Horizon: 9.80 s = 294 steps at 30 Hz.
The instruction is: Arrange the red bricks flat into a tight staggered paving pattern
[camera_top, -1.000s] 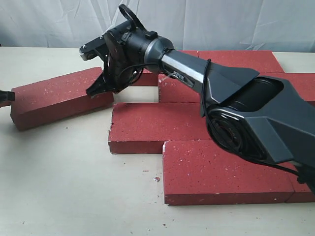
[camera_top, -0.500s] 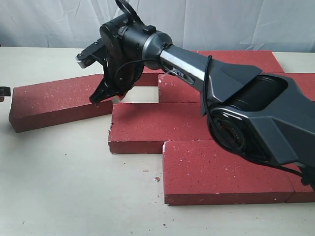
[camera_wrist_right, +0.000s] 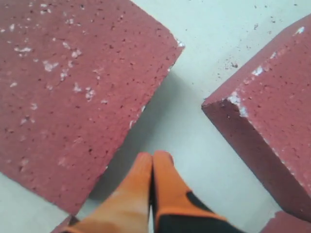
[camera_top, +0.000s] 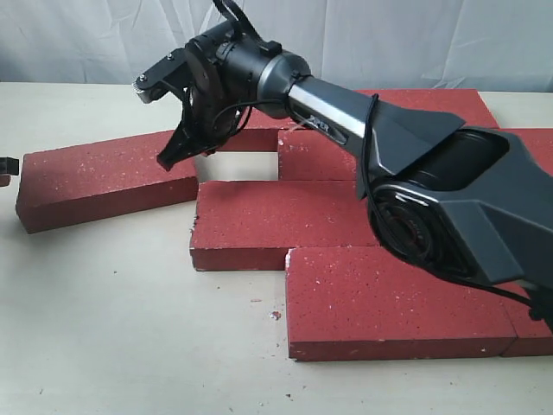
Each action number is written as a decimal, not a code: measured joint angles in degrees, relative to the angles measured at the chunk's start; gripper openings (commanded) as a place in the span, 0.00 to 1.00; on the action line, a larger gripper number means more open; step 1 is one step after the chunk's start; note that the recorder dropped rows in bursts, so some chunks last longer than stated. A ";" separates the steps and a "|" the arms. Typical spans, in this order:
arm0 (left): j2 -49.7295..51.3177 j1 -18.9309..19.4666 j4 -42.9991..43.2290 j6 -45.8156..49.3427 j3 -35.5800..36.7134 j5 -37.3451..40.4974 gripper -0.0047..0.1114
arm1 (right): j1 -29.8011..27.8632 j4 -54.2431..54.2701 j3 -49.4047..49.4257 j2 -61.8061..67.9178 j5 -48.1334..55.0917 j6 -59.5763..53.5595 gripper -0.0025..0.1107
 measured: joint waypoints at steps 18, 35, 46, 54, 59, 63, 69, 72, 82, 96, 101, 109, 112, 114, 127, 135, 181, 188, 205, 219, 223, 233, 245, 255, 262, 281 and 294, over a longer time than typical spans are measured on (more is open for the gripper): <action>1.79 0.00 -7.40 2.91 -0.90 6.01 0.04 | -1.45 5.75 0.10 2.38 -3.75 0.13 0.01; 6.28 0.00 -21.18 21.32 -2.26 12.96 0.04 | -1.67 4.54 0.10 0.33 3.53 0.26 0.01; 3.80 0.00 -21.18 19.79 -3.23 3.09 0.04 | -1.67 -0.09 0.10 0.33 7.88 0.15 0.01; 2.04 0.00 -16.79 15.99 -3.23 1.01 0.04 | -1.67 -1.10 0.10 -4.02 12.81 -0.81 0.01; 1.95 0.00 -17.92 15.78 -3.23 -1.79 0.04 | -1.67 -1.10 1.71 -7.98 13.68 -2.44 0.01; 1.95 0.00 -19.65 15.90 -3.23 -1.84 0.04 | -1.67 0.90 6.81 -11.84 13.80 -3.78 0.01; 3.57 0.00 -21.10 18.13 -4.45 -1.73 0.04 | -1.67 6.41 21.63 -22.36 13.71 -8.39 0.01; 4.83 -0.25 -21.20 17.70 -5.38 -1.47 0.04 | -1.67 7.55 32.90 -29.19 9.94 -10.17 0.01; 6.75 -7.95 -21.20 14.00 -12.83 -17.78 0.04 | -1.67 4.69 65.47 -51.10 -11.65 -15.61 0.01; 7.77 -14.90 -21.23 16.50 -13.89 -32.31 0.04 | -1.67 -0.28 70.52 -56.24 -20.65 -17.81 0.01; 7.77 -14.90 -21.33 21.43 -14.38 -31.41 0.04 | -1.67 -0.12 70.52 -56.24 -21.57 -17.81 0.01; 4.02 -14.90 -20.41 24.23 -14.49 -12.32 0.04 | -1.67 -0.02 70.52 -56.24 -22.67 -17.81 0.01; 0.86 -14.43 -12.80 20.86 -14.86 -2.23 0.04 | -1.67 -0.02 70.52 -56.24 -22.67 -17.81 0.01; -0.56 -13.36 -2.98 16.16 -16.23 7.29 0.04 | -1.67 -0.02 70.52 -56.24 -22.67 -17.81 0.01; 7.32 -8.50 63.26 -68.88 -26.20 12.17 0.04 | -1.67 1.06 70.52 -55.11 -24.48 -17.81 0.01; 13.22 -8.61 51.13 -60.39 -29.24 9.72 0.04 | -1.67 1.06 70.52 -52.74 -28.29 -17.70 0.01; 7.47 -8.45 63.69 -70.42 -25.37 14.29 0.04 | -1.67 1.18 70.52 -52.74 -30.63 -17.70 0.01; 8.38 -11.93 60.14 -70.42 -24.43 11.05 0.04 | -1.67 1.52 70.52 -52.74 -30.98 -17.70 0.01; 10.79 -17.41 57.16 -70.42 -24.20 9.11 0.04 | -1.67 1.52 70.52 -52.74 -31.30 -17.70 0.01; 10.79 -20.16 57.26 -70.18 -24.20 8.88 0.04 | -1.67 1.01 70.52 -52.74 -31.26 -17.70 0.01; 10.79 -20.16 59.92 -70.07 -24.20 8.74 0.04 | -4.49 -1.19 70.52 -53.15 -29.36 -14.72 0.01; 10.79 -20.30 60.10 -70.41 -24.20 7.89 0.04 | -21.60 -1.77 70.52 -55.55 -24.78 -5.48 0.01; 10.79 -20.69 56.28 -70.41 -24.20 7.87 0.04 | -24.42 0.30 70.52 -55.55 -25.15 -4.99 0.01; 10.79 -25.09 56.18 -70.41 -24.20 7.63 0.04 | -24.42 0.81 70.52 -55.55 -25.18 -4.99 0.01; 10.79 -26.37 56.81 -70.41 -24.20 6.26 0.04 | -24.42 1.43 70.52 -55.55 -25.41 -4.99 0.01; 10.79 -26.95 64.95 -70.17 -24.20 5.41 0.04 | -24.42 2.79 70.52 -55.55 -26.44 -4.86 0.01; 6.41 -22.03 76.37 -71.85 -25.12 14.28 0.04 | -24.42 7.45 70.52 -55.55 -30.84 -4.82 0.01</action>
